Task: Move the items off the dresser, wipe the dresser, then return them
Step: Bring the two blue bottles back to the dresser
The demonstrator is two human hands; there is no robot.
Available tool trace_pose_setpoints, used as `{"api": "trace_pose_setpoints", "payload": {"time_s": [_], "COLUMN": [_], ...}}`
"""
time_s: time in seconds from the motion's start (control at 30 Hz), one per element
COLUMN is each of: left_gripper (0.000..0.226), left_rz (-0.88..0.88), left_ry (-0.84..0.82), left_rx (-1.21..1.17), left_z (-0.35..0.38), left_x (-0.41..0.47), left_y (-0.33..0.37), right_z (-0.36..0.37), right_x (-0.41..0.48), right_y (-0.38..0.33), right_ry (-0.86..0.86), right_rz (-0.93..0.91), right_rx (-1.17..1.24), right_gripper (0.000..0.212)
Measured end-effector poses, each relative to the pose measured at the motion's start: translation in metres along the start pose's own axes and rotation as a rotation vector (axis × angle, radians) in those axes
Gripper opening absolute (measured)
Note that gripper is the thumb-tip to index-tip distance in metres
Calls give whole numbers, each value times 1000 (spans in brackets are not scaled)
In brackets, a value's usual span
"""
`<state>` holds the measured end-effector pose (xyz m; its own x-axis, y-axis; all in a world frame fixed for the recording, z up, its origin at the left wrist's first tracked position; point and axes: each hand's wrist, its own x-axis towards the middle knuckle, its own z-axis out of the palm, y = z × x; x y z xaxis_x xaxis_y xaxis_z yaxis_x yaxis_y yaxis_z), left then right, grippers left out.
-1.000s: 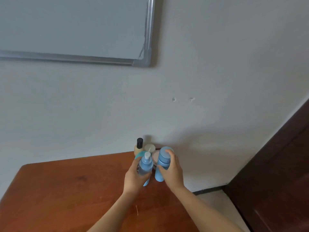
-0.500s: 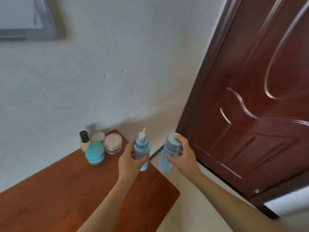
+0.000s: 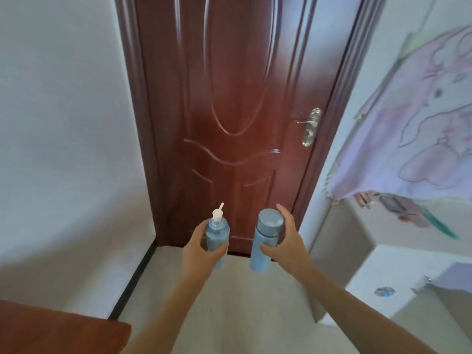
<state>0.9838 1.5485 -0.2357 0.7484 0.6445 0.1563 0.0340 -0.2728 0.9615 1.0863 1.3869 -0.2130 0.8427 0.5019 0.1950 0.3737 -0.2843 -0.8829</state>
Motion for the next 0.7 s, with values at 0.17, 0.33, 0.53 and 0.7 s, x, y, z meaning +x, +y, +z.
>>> {"api": "trace_pose_setpoints", "payload": {"time_s": [0.17, 0.33, 0.53, 0.7], "left_gripper": [57, 61, 50, 45], "left_rz": [15, 18, 32, 89], "left_ry": [-81, -304, -572, -722], "left_rx": [-21, -84, -141, -171], "left_z": [124, 252, 385, 494], "left_x": [-8, -29, -44, -51], "left_y": [32, 63, 92, 111], "right_z": [-109, -215, -321, -403], "right_x": [-18, -53, -93, -112], "right_y": [49, 98, 145, 178], "right_ry": [117, 231, 452, 615], "right_rz": [39, 159, 298, 418], "right_rx": [-63, -141, -174, -222], "right_gripper": [82, 78, 79, 75]}}
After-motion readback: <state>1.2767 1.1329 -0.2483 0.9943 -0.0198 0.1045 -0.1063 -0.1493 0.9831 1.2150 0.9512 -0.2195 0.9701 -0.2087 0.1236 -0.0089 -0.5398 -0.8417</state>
